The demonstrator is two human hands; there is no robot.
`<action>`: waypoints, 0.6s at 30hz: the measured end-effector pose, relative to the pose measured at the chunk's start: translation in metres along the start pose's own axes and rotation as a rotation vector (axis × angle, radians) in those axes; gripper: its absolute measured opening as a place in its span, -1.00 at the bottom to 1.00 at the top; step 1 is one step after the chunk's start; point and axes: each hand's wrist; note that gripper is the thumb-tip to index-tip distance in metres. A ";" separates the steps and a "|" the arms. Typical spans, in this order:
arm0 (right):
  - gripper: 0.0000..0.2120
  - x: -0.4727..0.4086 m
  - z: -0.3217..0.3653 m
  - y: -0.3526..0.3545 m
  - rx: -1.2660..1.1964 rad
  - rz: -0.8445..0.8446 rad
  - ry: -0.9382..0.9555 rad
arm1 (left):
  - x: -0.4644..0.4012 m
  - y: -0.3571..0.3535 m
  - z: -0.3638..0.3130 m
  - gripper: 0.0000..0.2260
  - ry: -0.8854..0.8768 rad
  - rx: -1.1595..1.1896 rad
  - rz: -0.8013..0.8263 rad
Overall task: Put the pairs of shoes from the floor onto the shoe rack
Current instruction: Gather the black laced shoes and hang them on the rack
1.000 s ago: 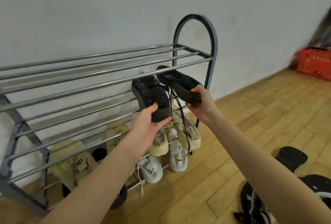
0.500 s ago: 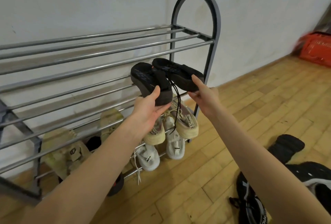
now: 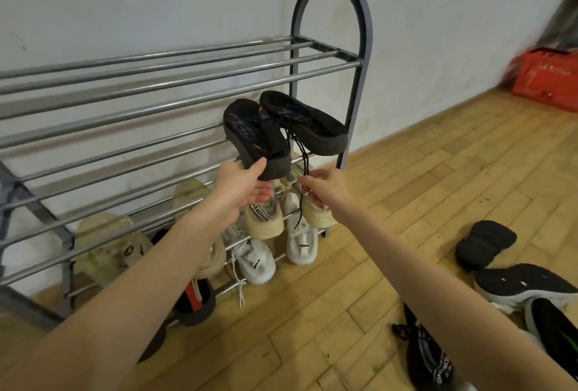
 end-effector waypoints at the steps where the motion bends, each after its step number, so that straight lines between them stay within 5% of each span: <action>1: -0.86 -0.001 0.004 0.000 -0.027 0.033 -0.022 | 0.000 0.000 -0.001 -0.72 0.000 -0.012 0.001; 5: -0.90 -0.001 0.013 0.007 -0.063 0.024 -0.023 | -0.002 0.004 -0.002 -0.63 -0.008 -0.074 0.004; 10: -0.86 0.012 0.044 0.030 0.097 -0.154 0.331 | -0.006 0.004 -0.003 -0.68 -0.077 -0.191 -0.016; 18: -0.82 -0.029 0.100 0.050 -0.421 -0.234 0.336 | -0.009 -0.001 -0.001 -0.81 -0.106 -0.177 -0.011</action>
Point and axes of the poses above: each hand's wrist, its own x-axis away from the middle knuckle, its own y-axis out of the back of the hand, z = x × y, and after that the axes turned 4 degrees about x, right-handed
